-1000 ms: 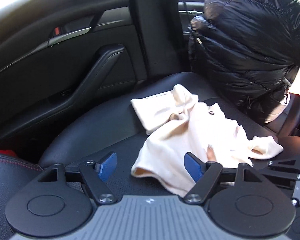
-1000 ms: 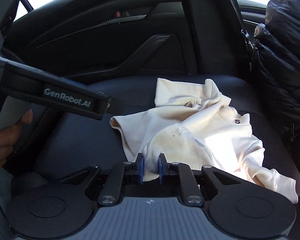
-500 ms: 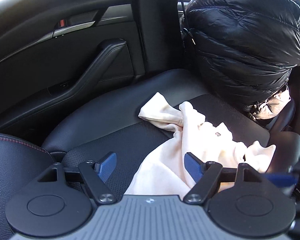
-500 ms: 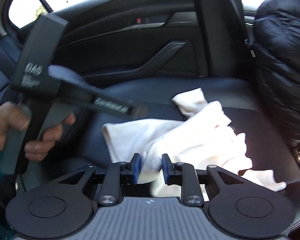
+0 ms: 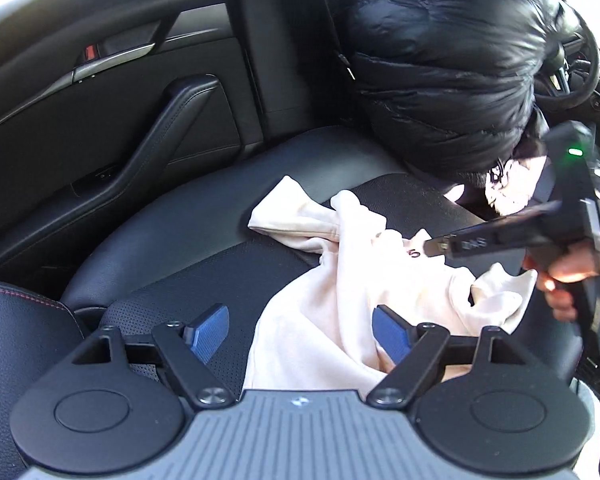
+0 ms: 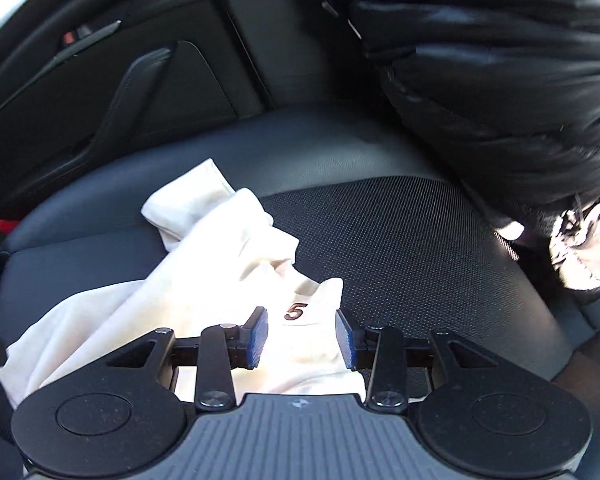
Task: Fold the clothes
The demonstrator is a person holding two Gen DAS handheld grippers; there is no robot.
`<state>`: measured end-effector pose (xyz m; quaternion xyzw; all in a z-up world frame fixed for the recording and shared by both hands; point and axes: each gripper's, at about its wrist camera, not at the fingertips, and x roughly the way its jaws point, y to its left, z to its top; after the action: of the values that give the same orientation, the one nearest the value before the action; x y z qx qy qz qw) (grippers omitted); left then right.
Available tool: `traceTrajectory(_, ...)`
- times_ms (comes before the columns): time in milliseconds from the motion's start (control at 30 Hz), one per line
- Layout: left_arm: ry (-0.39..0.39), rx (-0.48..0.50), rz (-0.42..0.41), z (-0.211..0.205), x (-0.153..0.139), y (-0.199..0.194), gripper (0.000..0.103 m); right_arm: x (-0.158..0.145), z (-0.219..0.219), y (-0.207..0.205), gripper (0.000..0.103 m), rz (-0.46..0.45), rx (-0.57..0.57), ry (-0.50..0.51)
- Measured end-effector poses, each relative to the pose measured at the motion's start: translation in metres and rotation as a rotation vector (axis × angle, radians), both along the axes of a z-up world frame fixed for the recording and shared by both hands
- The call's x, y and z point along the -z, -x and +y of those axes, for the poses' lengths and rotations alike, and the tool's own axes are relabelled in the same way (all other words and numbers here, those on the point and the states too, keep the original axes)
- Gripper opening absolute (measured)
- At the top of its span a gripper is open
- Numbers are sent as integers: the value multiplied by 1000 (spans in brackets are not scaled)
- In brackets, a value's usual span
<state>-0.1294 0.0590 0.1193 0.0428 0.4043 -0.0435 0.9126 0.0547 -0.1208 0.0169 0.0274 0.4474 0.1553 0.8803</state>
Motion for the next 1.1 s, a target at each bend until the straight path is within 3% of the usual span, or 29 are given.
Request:
traceTrajectory(133,11,13,7,-2,2,1,81,23,-9,-8,40,54,46,-12)
traceTrajectory(200,20,20,10,-3,4,2,81,20,-11,-7,30,59,48,-32)
traceTrajectory(267,28,27,14,-4,5,3,81,14,-12,-4,11,61,46,-59)
traceTrajectory(333,36,34,17,-4,6,4,81,2,-16,1,9,52,46,-111)
traceTrajectory(467,58,82,-1,-14,3,7,81,-56,-26,30,9,-40,22,-287)
traceTrajectory(600,123,143,-48,-22,-8,18,81,-109,-24,69,8,-84,-68,-439)
traceTrajectory(700,154,172,-94,-21,-16,32,83,-134,-13,102,8,-93,-159,-485)
traceTrajectory(933,210,193,-184,-1,-25,80,87,-141,21,150,9,52,-319,-593)
traceTrajectory(1000,219,201,-198,5,-22,92,82,-136,33,161,9,106,-363,-605)
traceTrajectory(1100,221,212,-212,10,-18,103,56,-134,46,171,11,146,-413,-633)
